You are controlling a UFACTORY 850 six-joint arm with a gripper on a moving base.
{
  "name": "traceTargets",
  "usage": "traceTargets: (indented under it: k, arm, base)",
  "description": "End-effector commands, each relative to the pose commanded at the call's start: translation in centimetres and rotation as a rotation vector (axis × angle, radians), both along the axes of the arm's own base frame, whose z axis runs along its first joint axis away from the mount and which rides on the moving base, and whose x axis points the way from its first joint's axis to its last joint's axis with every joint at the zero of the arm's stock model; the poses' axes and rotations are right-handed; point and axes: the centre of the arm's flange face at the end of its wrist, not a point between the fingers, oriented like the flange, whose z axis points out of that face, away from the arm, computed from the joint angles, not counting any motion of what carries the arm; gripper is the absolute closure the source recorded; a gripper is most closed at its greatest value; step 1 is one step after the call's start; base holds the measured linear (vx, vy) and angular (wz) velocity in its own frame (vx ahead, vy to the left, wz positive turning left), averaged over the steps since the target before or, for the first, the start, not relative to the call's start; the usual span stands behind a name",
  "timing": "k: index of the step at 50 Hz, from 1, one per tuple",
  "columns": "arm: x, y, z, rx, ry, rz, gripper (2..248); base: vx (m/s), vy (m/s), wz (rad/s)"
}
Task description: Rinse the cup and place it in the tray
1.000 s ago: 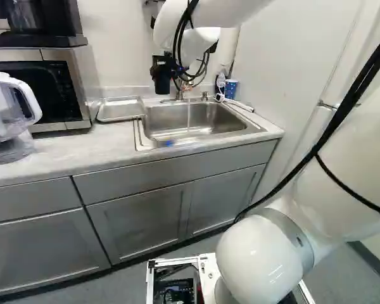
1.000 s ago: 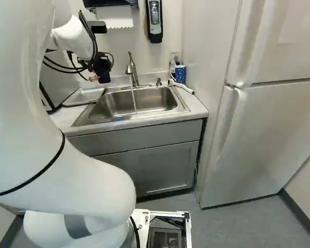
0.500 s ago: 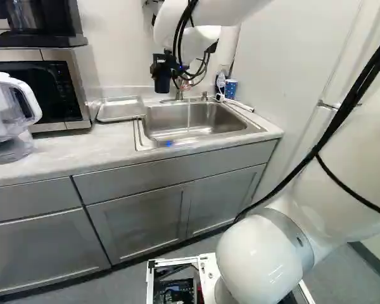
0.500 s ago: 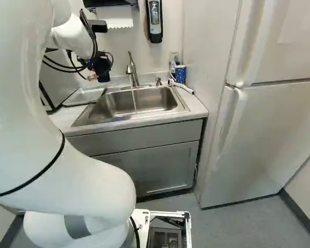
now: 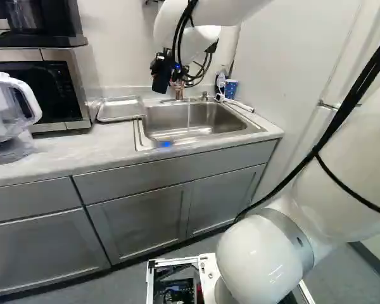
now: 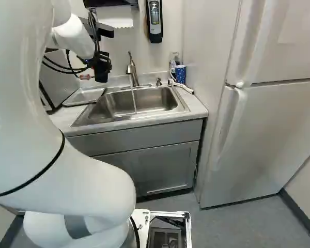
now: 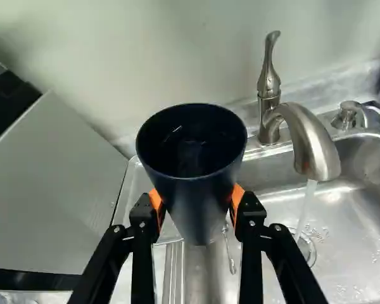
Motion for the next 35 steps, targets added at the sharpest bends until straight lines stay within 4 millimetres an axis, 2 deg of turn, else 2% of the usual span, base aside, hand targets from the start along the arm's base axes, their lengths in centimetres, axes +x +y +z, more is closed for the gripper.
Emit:
traceTargets:
  k: [35]
  arm:
    - [0.00, 0.00, 0.00, 0.304, 0.112, -0.175, 129]
  base:
    - [0.000, 0.000, 0.000]
